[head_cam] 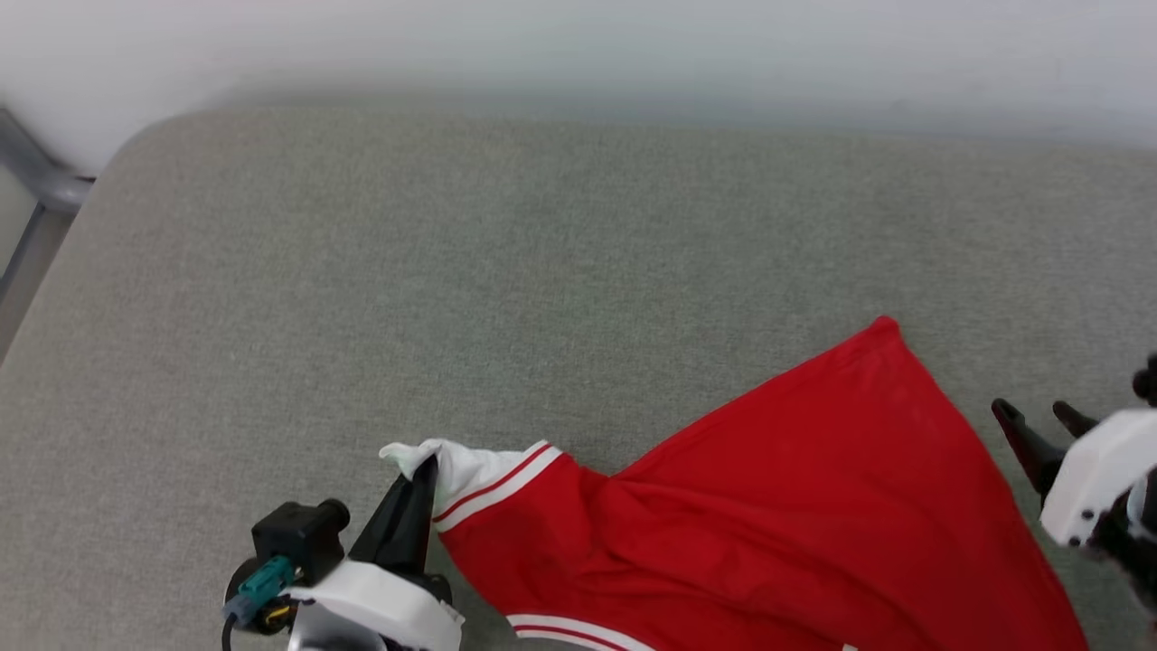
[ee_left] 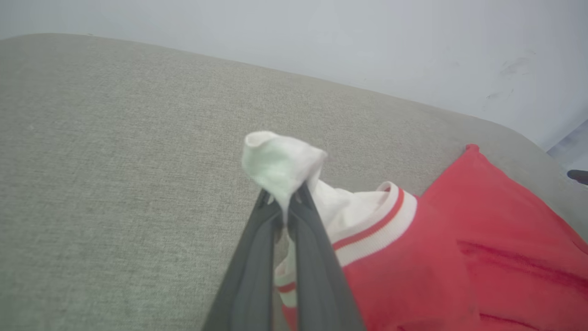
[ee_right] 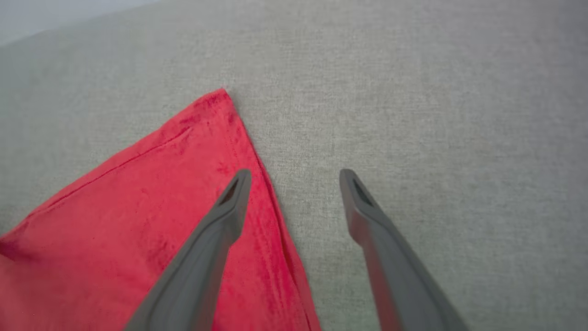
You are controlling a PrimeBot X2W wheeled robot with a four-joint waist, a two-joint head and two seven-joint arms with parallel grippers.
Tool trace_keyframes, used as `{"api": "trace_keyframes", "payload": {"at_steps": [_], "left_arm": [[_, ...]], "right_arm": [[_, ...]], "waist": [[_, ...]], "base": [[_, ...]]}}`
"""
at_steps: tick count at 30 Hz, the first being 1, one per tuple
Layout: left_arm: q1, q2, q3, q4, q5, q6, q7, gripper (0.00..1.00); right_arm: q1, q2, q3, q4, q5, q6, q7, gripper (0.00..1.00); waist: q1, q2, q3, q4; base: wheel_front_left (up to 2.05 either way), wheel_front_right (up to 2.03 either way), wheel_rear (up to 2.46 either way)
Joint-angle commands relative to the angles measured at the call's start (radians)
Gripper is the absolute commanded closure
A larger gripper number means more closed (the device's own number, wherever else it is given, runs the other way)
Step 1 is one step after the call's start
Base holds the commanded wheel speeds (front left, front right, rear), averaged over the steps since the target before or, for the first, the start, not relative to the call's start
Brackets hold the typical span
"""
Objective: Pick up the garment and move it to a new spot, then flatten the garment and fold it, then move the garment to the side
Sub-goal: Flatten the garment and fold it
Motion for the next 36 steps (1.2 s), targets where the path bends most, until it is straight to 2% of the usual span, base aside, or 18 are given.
{"api": "trace_keyframes", "payload": {"at_steps": [1, 5, 8, 15, 19, 22, 23, 24, 25, 36], "left_arm": [[-0.023, 0.001, -0.007, -0.009, 0.007, -0.006, -0.006, 1.0], [-0.06, -0.003, -0.023, -0.02, 0.011, -0.01, -0.01, 1.0], [-0.087, -0.007, -0.038, -0.023, 0.016, -0.015, -0.016, 1.0], [-0.141, -0.014, -0.068, -0.02, 0.017, -0.024, -0.027, 1.0], [-0.163, -0.017, -0.081, -0.011, 0.012, -0.027, -0.035, 1.0], [-0.17, -0.017, -0.084, 0.0, 0.009, -0.03, -0.039, 1.0], [-0.17, -0.018, -0.085, 0.004, 0.007, -0.03, -0.041, 1.0], [-0.17, -0.018, -0.087, 0.008, 0.005, -0.03, -0.043, 1.0], [-0.169, -0.019, -0.088, 0.012, 0.004, -0.031, -0.044, 1.0], [-0.151, 0.016, -0.075, 0.037, -0.011, -0.031, -0.039, 1.0]], "right_arm": [[-0.053, -0.034, 0.03, 0.019, 0.013, -0.001, 0.059, 0.0], [-0.181, -0.106, 0.128, 0.076, 0.063, -0.001, 0.26, 0.0], [-0.272, -0.142, 0.207, 0.097, 0.073, -0.001, 0.351, 0.0], [-0.431, -0.177, 0.358, 0.181, 0.086, -0.001, 0.407, 0.0], [-0.45, -0.17, 0.438, 0.257, 0.118, -0.001, 0.433, 0.0], [-0.426, -0.16, 0.503, 0.321, 0.149, 0.001, 0.499, 0.0], [-0.414, -0.158, 0.525, 0.34, 0.159, 0.001, 0.528, 0.05], [-0.404, -0.157, 0.543, 0.352, 0.17, 0.001, 0.546, 0.67], [-0.401, -0.156, 0.554, 0.359, 0.182, 0.002, 0.553, 1.0], [-0.491, -0.189, 0.549, 0.341, 0.232, 0.0, 0.469, 1.0]], "waist": [[-0.0001, 0.0, 0.038, 0.026], [-0.0001, 0.0, 0.087, 0.05], [-0.0001, 0.0, 0.123, 0.065], [-0.0001, 0.0, 0.191, 0.094], [-0.0001, 0.0, 0.218, 0.108], [-0.0001, 0.0, 0.224, 0.112], [-0.0001, 0.0, 0.223, 0.112], [-0.0001, 0.0, 0.222, 0.112], [-0.0001, 0.0, 0.218, 0.111], [-0.0001, 0.0, 0.12, 0.081]], "base": [[0.0, 0.0, 0.0], [0.0, 0.0, 0.0], [0.0, 0.0, 0.0], [0.0, 0.0, 0.0], [0.0, 0.0, 0.0], [0.0, 0.0, 0.0], [0.0, 0.0, 0.0], [0.0, 0.0, 0.0], [0.0, 0.0, 0.0], [0.0, 0.0, 0.0]]}}
